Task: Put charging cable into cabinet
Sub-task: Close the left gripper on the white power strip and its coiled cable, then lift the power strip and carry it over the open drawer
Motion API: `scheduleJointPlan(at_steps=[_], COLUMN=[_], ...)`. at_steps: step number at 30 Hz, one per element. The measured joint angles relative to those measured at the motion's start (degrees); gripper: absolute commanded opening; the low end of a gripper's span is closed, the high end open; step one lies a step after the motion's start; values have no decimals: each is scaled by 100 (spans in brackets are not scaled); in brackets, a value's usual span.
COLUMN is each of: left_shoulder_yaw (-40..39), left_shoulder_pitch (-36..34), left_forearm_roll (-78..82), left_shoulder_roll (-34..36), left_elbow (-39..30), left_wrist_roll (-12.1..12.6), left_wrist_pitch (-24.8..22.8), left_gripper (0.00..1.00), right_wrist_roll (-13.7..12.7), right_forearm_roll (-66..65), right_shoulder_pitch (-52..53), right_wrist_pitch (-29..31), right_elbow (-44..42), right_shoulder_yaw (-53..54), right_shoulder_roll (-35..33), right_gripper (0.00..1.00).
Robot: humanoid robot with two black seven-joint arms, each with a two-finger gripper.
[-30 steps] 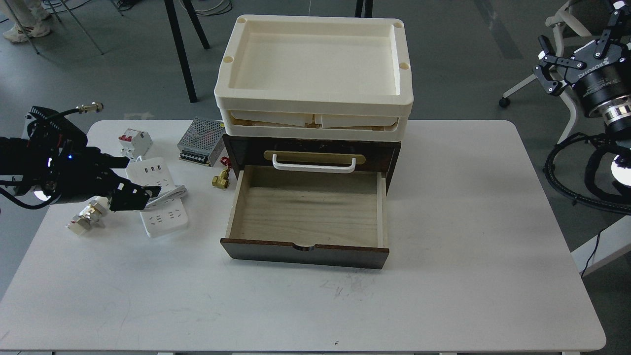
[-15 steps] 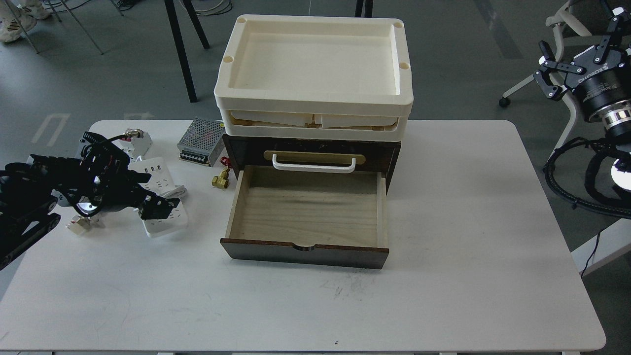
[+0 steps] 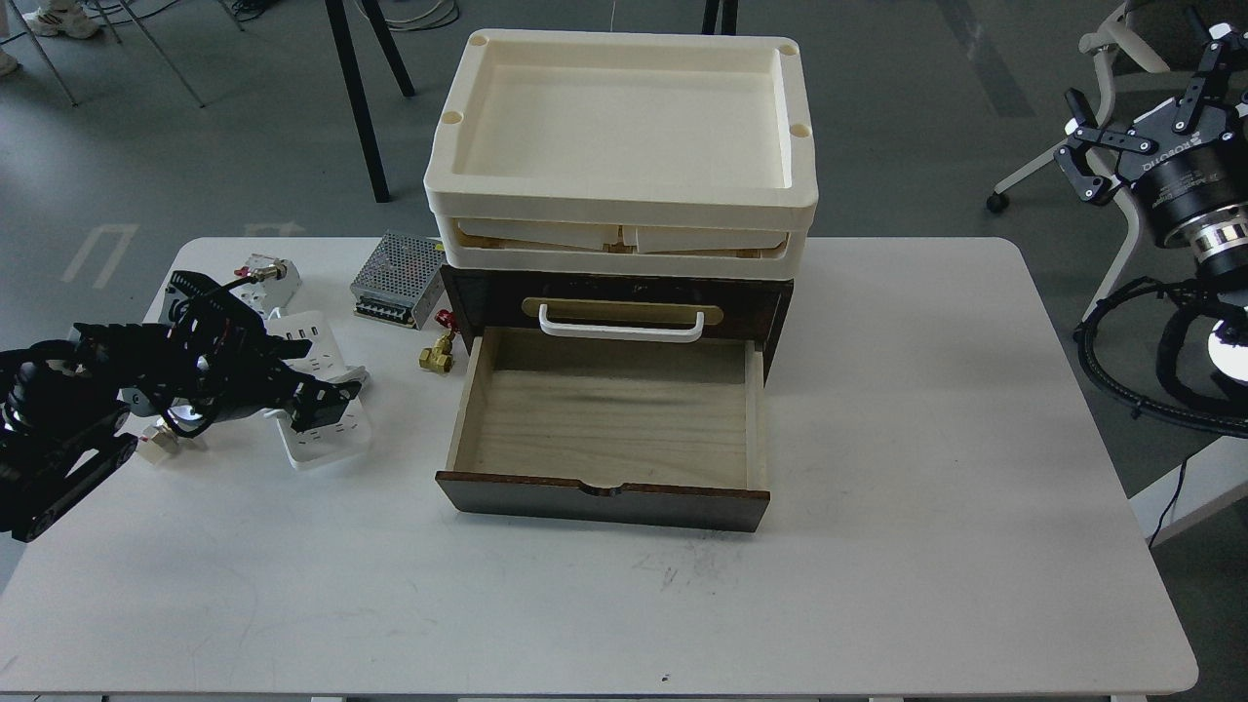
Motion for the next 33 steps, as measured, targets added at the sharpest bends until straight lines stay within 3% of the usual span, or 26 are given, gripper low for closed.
scheduleJointPlan(at_steps=[2,10,12,15,19,24,29,33], left_shoulder_yaw=[0,433,483,505,506,511,519,461], left_shoulder_pitch=[7,89,89,91,90,79,56,15], left_forearm_roll=[0,0,0,0,-1,0,0,-322], left_shoulder_roll=[2,25,24,17,19,20,77,616], left_elbow=[7,10,10,10,57,111,26,-632], left_wrist_roll=[0,-8,-12,1,123,304,312,265], left_wrist_pitch=[23,37,37,40,44,44,38,-129], left_gripper=[61,59,48,15,4,1,1,1], right_wrist_roll=[0,0,0,0,0,0,0,0], right_forearm_roll=[0,0,0,0,0,0,0,0], right_shoulder_pitch=[-16,-112,-119,-122,-130,-173,-243,-258], right_wrist_pitch=[0,0,0,0,0,0,0,0], right_elbow=[0,-4,-7,-9,-9,-6,-3,-3], right_shoulder_yaw=[4,32,34,34,42,43,44,58], right_shoulder_roll=[0,-1,-5,-11,-10,-8,-8,-53], right_gripper=[100,100,100,100,100,100,100,100])
